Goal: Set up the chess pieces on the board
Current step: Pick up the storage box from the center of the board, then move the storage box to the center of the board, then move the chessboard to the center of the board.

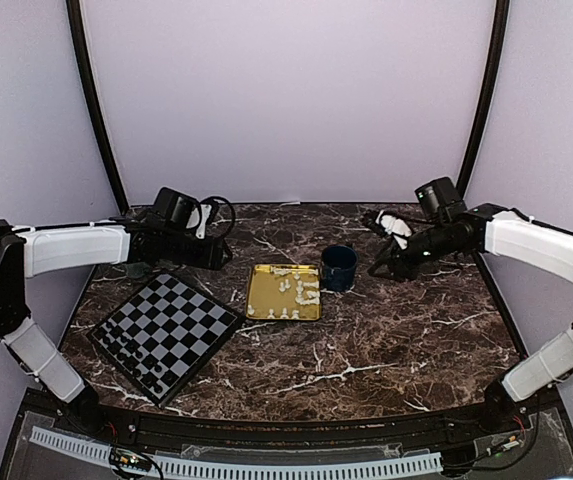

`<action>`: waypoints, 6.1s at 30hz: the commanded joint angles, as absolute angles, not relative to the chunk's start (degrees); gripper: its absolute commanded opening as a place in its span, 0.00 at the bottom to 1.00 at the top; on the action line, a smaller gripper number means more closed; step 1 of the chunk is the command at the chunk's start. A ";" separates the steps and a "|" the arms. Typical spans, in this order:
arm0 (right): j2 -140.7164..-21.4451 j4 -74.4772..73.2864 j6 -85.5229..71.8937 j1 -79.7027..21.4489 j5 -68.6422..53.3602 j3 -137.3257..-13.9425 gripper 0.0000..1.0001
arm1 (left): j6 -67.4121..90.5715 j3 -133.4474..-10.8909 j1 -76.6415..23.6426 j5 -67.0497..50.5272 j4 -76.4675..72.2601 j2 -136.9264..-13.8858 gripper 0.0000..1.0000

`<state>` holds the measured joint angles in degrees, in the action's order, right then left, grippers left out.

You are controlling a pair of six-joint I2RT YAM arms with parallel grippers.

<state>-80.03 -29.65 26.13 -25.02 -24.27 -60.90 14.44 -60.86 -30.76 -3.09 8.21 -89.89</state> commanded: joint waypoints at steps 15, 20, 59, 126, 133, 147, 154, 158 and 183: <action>-112.56 -32.27 44.11 -49.84 -13.56 -80.24 0.25 | 23.78 -62.23 -32.45 -10.15 13.17 -95.59 0.60; -116.18 -32.93 44.04 -50.09 -11.12 -82.22 0.24 | 23.91 -61.55 -32.52 -10.74 12.85 -95.41 0.60; -118.22 -33.77 42.87 -49.99 -5.76 -85.10 0.27 | 23.30 -61.83 -32.51 -12.76 12.96 -94.84 0.59; -73.52 -53.20 51.83 -31.36 3.55 -38.38 0.00 | 24.96 -64.52 -34.00 -10.89 17.05 -98.15 0.59; -71.00 -63.00 49.51 -28.04 -11.28 -55.70 0.42 | 25.86 -67.10 -34.02 1.71 33.21 -93.97 0.75; -74.38 -37.47 34.13 -27.40 -41.30 -52.22 0.49 | 32.86 -58.31 -22.85 15.14 41.39 -85.55 0.80; -74.88 -35.92 35.12 -27.42 -40.56 -51.51 0.54 | 29.97 -57.21 -14.60 14.84 36.65 -86.47 0.83; -74.23 -35.51 35.42 -27.49 -40.00 -50.31 0.54 | 29.00 -57.79 -11.42 13.98 34.11 -88.82 0.84; -74.17 -35.50 36.52 -27.48 -38.02 -49.49 0.57 | 26.37 -54.22 -5.84 4.28 21.25 -90.62 0.79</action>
<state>-74.94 -36.64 36.01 -27.42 -37.60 -50.17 27.49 -56.75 -5.41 7.70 18.11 -93.89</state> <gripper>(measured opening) 0.564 0.797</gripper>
